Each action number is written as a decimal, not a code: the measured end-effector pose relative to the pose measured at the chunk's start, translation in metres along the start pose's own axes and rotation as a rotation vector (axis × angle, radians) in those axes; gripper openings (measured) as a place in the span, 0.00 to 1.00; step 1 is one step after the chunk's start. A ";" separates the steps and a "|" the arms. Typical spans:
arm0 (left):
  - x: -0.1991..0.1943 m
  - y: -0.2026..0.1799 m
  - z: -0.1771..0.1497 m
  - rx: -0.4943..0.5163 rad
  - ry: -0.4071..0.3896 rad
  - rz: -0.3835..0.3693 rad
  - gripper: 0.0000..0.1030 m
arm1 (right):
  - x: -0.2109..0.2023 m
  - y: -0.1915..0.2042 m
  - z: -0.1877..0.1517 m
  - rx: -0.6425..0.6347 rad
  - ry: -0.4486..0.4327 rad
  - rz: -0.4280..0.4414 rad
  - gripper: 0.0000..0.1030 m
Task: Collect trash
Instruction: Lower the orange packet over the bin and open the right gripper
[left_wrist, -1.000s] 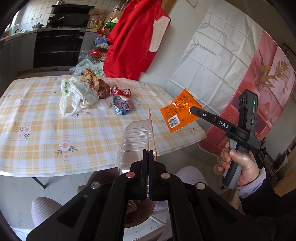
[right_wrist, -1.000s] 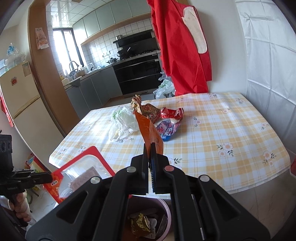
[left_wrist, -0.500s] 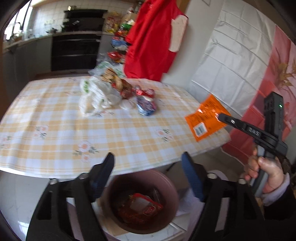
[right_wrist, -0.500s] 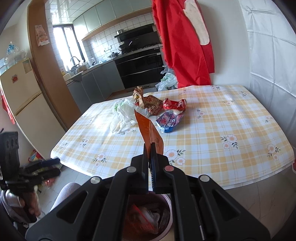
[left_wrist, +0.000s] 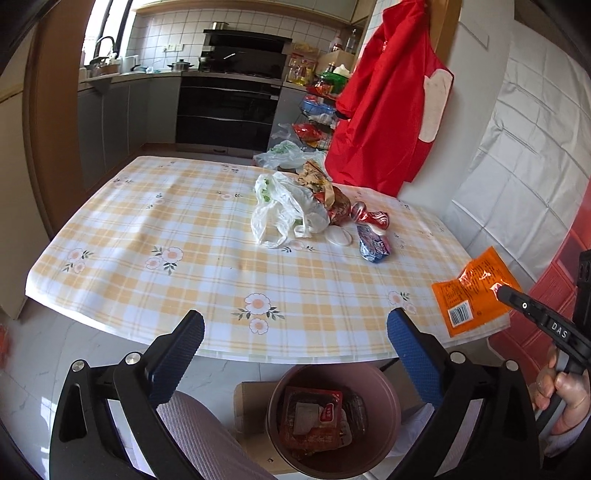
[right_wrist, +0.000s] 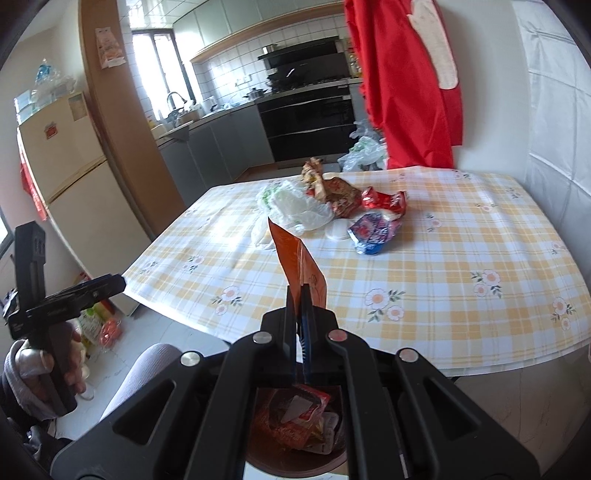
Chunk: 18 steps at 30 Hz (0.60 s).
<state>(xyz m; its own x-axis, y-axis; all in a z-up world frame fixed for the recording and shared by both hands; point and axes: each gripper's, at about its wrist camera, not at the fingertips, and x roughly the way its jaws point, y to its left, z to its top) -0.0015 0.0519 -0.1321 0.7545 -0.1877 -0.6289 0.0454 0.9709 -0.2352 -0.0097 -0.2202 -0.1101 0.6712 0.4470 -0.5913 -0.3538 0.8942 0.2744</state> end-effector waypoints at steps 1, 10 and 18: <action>-0.001 0.001 0.000 -0.009 -0.003 -0.003 0.94 | 0.000 0.002 0.000 0.002 0.005 0.015 0.06; -0.002 0.002 -0.004 -0.005 -0.014 0.013 0.94 | 0.009 0.028 -0.014 -0.054 0.074 0.072 0.06; 0.001 0.002 -0.005 -0.003 -0.006 0.015 0.94 | 0.017 0.030 -0.025 -0.057 0.129 0.081 0.07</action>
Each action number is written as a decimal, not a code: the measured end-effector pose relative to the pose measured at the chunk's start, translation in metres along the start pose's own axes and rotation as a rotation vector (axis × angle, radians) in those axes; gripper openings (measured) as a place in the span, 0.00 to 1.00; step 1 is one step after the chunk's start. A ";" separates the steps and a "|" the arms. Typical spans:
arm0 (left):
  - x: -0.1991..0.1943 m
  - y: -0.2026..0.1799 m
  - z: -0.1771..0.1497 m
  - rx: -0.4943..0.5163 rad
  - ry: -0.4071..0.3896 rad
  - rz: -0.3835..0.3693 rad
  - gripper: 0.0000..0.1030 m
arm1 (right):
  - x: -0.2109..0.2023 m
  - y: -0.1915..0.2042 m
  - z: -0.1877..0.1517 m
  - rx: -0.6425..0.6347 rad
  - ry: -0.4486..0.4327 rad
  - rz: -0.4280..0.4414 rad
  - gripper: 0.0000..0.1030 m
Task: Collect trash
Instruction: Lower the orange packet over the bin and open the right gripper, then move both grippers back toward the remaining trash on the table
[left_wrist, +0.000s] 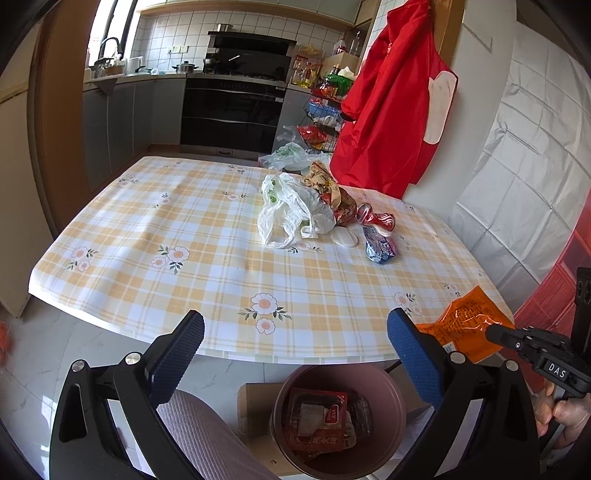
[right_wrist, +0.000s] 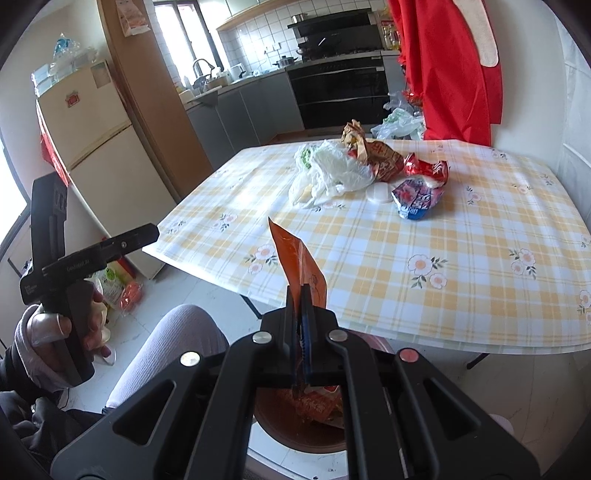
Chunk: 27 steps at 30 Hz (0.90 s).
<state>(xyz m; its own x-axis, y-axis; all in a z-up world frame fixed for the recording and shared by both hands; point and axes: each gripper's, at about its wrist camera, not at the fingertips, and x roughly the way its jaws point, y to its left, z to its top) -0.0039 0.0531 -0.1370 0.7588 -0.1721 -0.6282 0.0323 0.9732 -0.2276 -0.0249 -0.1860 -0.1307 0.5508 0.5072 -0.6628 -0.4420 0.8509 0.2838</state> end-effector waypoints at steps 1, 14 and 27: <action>0.001 0.000 -0.001 0.000 0.002 -0.001 0.94 | 0.001 0.000 0.000 -0.001 0.004 0.001 0.07; 0.004 0.002 -0.002 -0.002 0.012 0.000 0.94 | 0.004 -0.008 0.001 0.029 -0.001 -0.074 0.90; 0.012 0.007 -0.006 -0.001 0.031 0.011 0.94 | 0.015 -0.028 -0.003 0.067 0.026 -0.213 0.94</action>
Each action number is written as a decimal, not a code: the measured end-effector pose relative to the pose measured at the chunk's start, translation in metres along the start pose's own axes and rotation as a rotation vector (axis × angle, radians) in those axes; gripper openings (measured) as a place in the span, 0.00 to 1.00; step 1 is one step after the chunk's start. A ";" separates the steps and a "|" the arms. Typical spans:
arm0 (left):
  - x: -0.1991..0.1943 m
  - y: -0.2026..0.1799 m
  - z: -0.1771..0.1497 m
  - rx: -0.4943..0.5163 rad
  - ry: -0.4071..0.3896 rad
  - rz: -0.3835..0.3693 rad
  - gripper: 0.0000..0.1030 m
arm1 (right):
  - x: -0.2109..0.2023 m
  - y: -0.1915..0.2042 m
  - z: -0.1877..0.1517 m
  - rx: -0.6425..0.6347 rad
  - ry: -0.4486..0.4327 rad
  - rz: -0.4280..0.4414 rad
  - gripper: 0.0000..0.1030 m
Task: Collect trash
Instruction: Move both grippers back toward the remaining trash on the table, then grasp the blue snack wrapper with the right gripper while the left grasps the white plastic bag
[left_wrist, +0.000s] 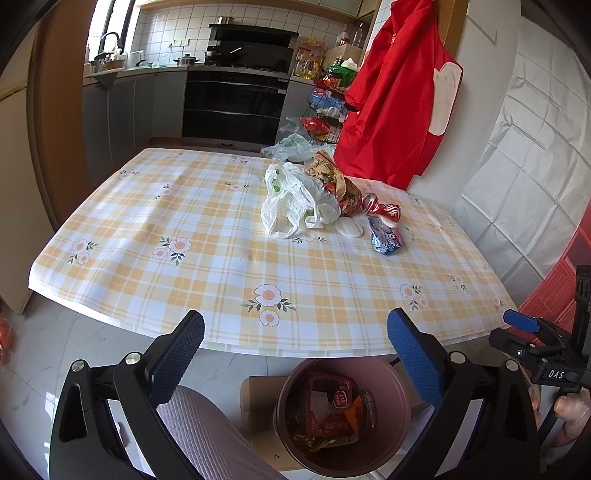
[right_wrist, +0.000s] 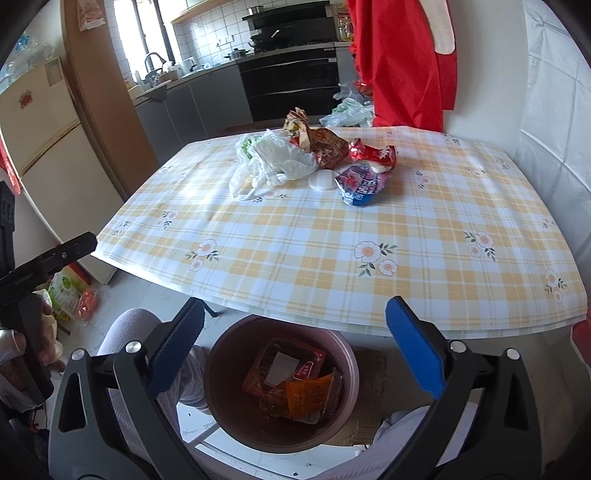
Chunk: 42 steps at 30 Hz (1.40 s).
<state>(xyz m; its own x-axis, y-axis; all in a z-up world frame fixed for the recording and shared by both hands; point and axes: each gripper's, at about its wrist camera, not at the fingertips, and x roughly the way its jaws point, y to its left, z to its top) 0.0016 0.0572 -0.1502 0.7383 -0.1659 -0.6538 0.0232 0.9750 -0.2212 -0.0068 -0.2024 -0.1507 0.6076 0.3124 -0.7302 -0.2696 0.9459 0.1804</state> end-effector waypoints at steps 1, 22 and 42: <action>0.002 0.001 -0.001 -0.003 0.006 0.002 0.94 | 0.003 -0.003 -0.001 0.007 0.004 -0.008 0.94; 0.066 0.021 0.002 -0.055 0.114 0.027 0.94 | 0.063 -0.051 0.016 0.132 0.067 -0.108 0.94; 0.146 0.025 0.042 -0.028 0.135 0.032 0.94 | 0.208 -0.134 0.132 0.248 -0.013 -0.022 0.74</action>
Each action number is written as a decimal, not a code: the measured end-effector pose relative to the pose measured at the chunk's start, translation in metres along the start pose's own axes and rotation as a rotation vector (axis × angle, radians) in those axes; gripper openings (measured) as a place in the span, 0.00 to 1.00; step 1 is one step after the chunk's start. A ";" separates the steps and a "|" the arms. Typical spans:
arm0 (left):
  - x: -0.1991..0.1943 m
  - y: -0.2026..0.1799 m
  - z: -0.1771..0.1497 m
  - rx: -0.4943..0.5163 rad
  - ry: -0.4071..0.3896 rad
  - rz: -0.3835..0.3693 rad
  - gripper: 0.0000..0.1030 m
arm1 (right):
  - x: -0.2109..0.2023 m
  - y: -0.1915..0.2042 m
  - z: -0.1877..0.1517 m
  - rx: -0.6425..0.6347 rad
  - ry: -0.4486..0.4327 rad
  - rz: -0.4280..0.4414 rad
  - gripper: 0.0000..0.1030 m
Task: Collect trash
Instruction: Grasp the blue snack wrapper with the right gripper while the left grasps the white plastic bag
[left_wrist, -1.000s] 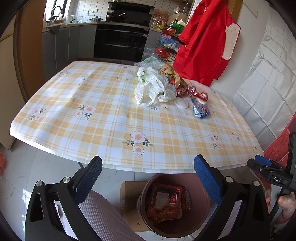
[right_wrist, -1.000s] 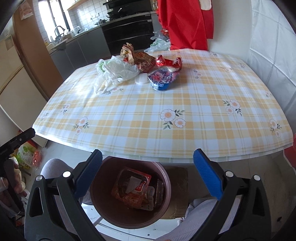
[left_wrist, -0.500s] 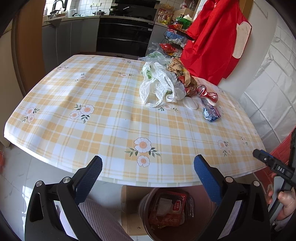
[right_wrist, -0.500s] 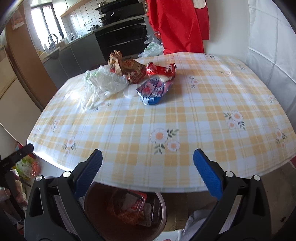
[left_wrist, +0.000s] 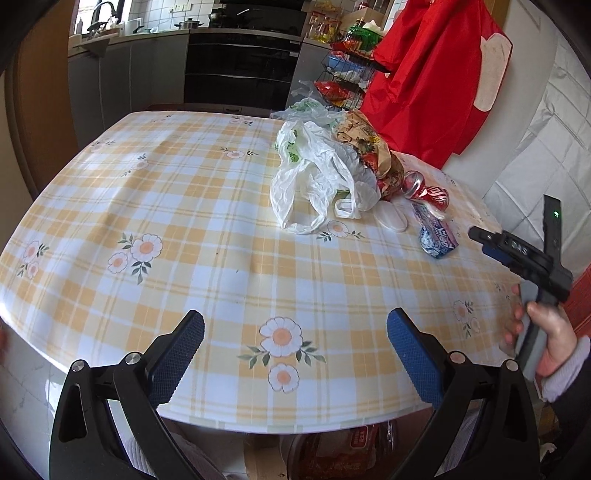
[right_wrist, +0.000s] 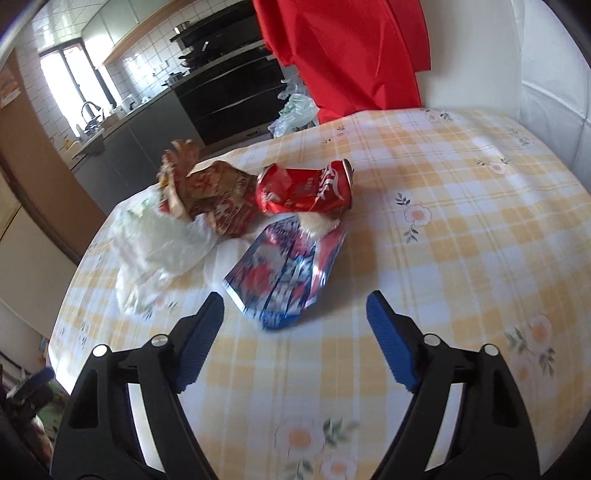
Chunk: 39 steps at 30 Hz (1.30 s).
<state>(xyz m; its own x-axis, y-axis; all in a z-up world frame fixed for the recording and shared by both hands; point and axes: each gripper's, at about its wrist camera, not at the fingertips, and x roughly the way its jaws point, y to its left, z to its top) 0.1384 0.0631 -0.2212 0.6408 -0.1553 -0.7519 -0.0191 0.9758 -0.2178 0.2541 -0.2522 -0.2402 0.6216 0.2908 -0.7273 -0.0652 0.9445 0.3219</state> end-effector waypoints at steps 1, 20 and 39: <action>0.003 0.001 0.002 -0.003 -0.001 -0.002 0.94 | 0.008 -0.002 0.004 0.014 0.008 0.001 0.74; 0.102 0.006 0.088 -0.146 0.031 -0.119 0.94 | 0.043 -0.018 -0.004 0.189 0.052 0.209 0.11; 0.212 -0.008 0.155 -0.399 0.072 -0.096 0.84 | 0.009 -0.032 -0.038 0.222 0.034 0.241 0.10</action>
<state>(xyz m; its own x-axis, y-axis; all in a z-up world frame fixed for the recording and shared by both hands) 0.3929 0.0466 -0.2826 0.5991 -0.2669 -0.7548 -0.2666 0.8225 -0.5024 0.2328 -0.2739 -0.2802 0.5828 0.5100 -0.6327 -0.0331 0.7928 0.6086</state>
